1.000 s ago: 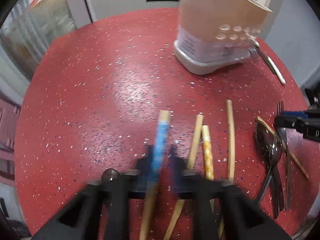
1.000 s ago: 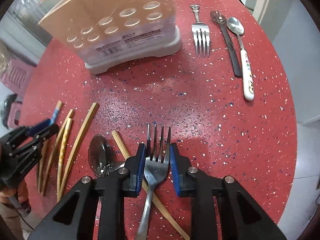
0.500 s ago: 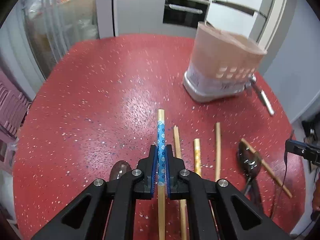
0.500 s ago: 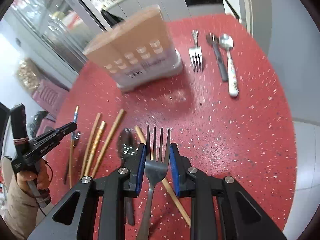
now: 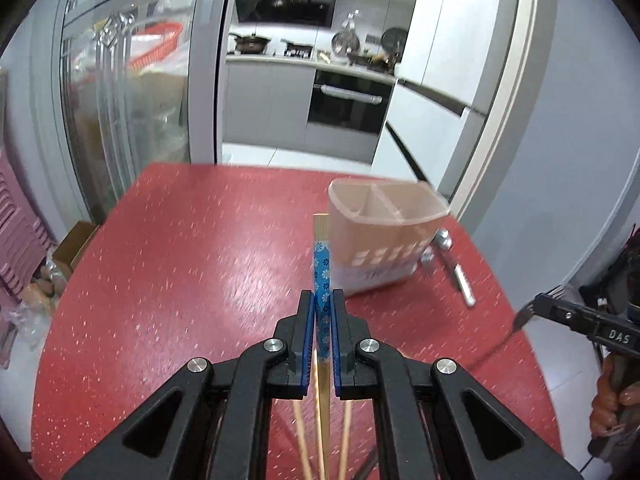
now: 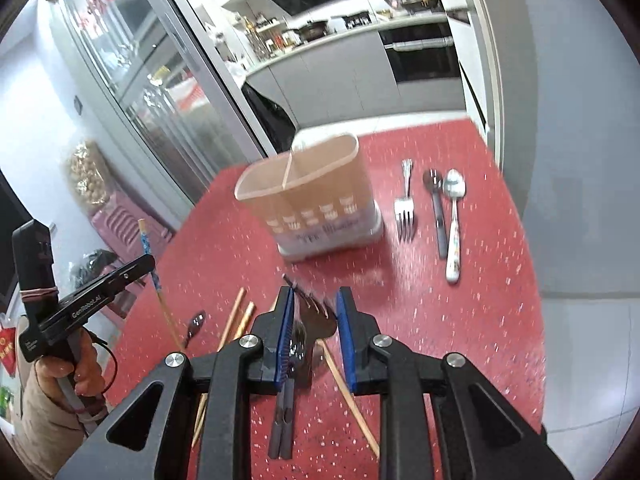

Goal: Organize utensils
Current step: 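Carry both to the beige holder and drop the fork in with the right tool, then lower the blue-patterned chopstick into the holder and open the left tool, then grasp a plain wooden chopstick with the right tool while the left tool grasps another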

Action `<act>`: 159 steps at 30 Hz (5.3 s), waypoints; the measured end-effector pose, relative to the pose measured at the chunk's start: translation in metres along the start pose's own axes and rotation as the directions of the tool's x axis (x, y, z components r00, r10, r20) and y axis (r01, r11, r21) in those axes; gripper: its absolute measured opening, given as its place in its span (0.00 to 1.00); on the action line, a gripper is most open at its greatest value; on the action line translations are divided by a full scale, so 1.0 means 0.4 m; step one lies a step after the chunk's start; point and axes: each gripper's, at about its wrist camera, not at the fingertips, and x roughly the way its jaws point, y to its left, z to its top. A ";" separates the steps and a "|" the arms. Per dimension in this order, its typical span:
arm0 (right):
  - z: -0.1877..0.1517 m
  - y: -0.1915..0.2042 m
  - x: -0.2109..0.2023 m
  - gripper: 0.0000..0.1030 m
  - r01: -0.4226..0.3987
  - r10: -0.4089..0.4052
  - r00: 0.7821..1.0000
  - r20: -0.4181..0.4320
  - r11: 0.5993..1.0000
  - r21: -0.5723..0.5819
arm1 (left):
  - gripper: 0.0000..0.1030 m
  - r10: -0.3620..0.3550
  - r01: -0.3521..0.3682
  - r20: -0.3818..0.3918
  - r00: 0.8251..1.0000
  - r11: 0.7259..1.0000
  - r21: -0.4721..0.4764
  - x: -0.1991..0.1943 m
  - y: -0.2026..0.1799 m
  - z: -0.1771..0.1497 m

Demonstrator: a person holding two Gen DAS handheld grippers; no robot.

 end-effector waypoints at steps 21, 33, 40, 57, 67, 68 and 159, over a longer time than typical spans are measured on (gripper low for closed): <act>0.226 0.050 -0.075 0.06 -0.004 0.020 0.986 0.164 0.995 -0.098 | 0.31 -0.037 0.038 0.155 0.987 0.999 -0.009 -0.051 -0.077 0.182; 0.448 0.086 -0.067 0.06 0.080 -0.035 0.963 0.269 0.984 -0.157 | 0.31 -0.010 0.013 0.268 0.963 1.000 -0.011 -0.041 -0.099 0.381; 0.481 0.074 0.071 0.05 0.111 -0.072 0.975 0.209 0.977 -0.180 | 0.31 0.001 0.008 0.217 0.976 0.999 -0.041 0.100 -0.084 0.380; 0.457 -0.044 0.339 0.06 0.054 -0.055 0.999 0.000 0.992 -0.116 | 0.32 0.091 -0.088 0.065 0.994 0.995 -0.051 0.321 -0.043 0.286; 0.448 -0.091 0.337 0.42 0.025 -0.026 0.999 -0.023 0.998 -0.050 | 0.32 0.131 -0.131 -0.007 0.991 0.989 -0.070 0.343 -0.023 0.240; 0.445 -0.092 0.329 0.47 0.020 -0.021 1.000 -0.014 0.999 -0.045 | 0.32 0.134 -0.134 -0.003 0.991 0.989 -0.069 0.337 -0.023 0.239; -0.149 0.104 0.391 0.06 0.070 -0.303 0.839 -0.452 0.884 -0.462 | 0.31 0.137 -0.057 -0.461 0.877 0.981 0.184 0.304 -0.015 -0.259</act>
